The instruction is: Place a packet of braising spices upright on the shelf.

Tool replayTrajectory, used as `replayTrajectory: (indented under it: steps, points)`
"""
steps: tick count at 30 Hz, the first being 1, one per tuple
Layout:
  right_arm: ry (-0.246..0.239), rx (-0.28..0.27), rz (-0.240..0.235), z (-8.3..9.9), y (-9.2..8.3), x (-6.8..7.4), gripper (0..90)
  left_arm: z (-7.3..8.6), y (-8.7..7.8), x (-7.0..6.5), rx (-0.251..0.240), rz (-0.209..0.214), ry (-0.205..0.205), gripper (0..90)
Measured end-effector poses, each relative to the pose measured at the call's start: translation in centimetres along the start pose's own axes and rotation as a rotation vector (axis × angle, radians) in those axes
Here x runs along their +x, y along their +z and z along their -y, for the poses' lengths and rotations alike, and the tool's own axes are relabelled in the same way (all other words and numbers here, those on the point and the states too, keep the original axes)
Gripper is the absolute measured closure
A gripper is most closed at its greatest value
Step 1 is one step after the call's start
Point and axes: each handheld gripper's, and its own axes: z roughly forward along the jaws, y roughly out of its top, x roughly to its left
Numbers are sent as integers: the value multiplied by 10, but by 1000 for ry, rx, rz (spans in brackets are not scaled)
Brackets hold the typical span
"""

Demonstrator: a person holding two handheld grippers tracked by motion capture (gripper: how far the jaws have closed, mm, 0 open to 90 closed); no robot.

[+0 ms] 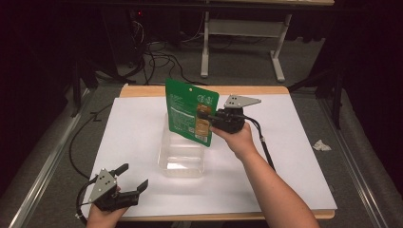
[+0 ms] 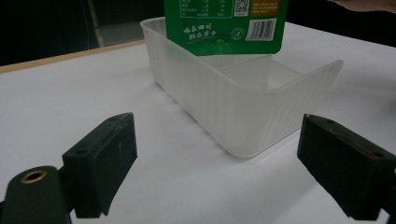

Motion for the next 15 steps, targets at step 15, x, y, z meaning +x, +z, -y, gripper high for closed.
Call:
replayTrajectory:
  steps: [15]
  points:
    - [64,-22,-2,4,11,4,900,0,1,0,-1,0,1,128]
